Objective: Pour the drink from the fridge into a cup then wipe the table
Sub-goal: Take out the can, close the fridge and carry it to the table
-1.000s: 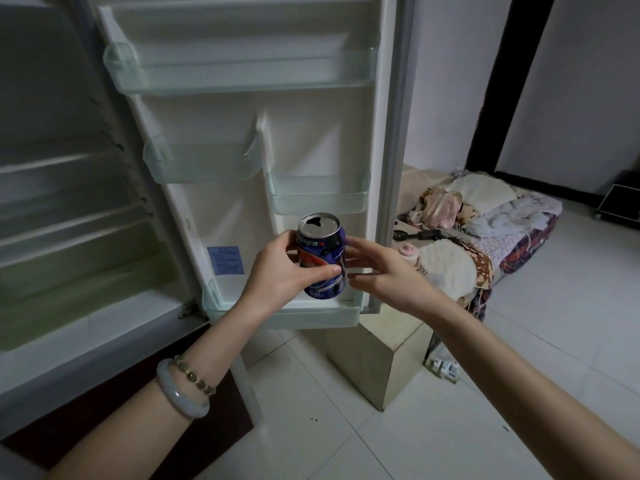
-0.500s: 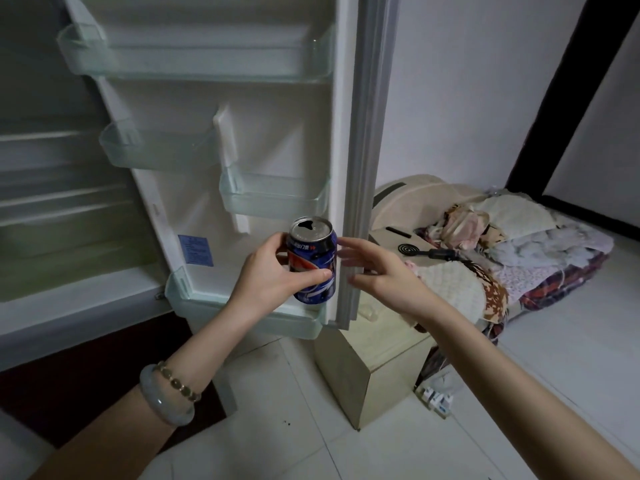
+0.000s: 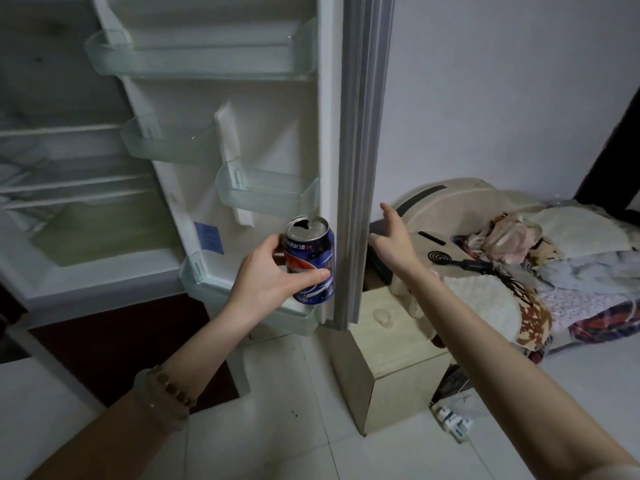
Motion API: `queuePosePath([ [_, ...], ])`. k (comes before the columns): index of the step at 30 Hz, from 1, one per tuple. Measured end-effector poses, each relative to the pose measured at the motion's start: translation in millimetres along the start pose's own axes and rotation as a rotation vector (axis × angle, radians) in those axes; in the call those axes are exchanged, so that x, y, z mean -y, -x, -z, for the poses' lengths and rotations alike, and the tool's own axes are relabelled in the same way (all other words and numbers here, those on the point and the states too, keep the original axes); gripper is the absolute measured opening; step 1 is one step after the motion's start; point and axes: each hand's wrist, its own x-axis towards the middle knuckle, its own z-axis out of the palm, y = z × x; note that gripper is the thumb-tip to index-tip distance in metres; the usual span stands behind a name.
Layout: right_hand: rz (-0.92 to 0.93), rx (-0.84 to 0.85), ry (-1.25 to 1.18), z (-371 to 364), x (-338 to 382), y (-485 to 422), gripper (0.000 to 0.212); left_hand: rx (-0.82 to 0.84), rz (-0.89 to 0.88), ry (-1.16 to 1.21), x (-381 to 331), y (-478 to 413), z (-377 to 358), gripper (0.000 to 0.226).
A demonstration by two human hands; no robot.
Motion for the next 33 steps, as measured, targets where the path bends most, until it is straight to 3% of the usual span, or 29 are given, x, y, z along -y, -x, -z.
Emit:
queuePosePath([
  [7,-0.01,0.104,-0.014,-4.5,4.2,-30.5,0.08,-0.012,0.015,-0.039,-5.4,3.6,4.0,0.067],
  [12,0.003,0.113,-0.079,-10.6,-10.9,-47.7,0.083,-0.019,0.037,-0.06,-3.8,5.4,10.7,0.051],
  [16,0.017,0.105,-0.115,-9.7,-10.9,-42.0,0.084,-0.022,0.047,-0.059,-1.5,6.9,12.2,0.055],
  [27,0.35,0.167,0.226,-14.3,-16.2,10.3,0.1,-0.033,0.056,-0.03,1.6,33.6,21.9,0.06],
  [33,0.594,0.169,0.318,-26.8,-22.7,45.4,0.086,-0.08,0.057,-0.034,6.3,51.6,39.1,0.078],
])
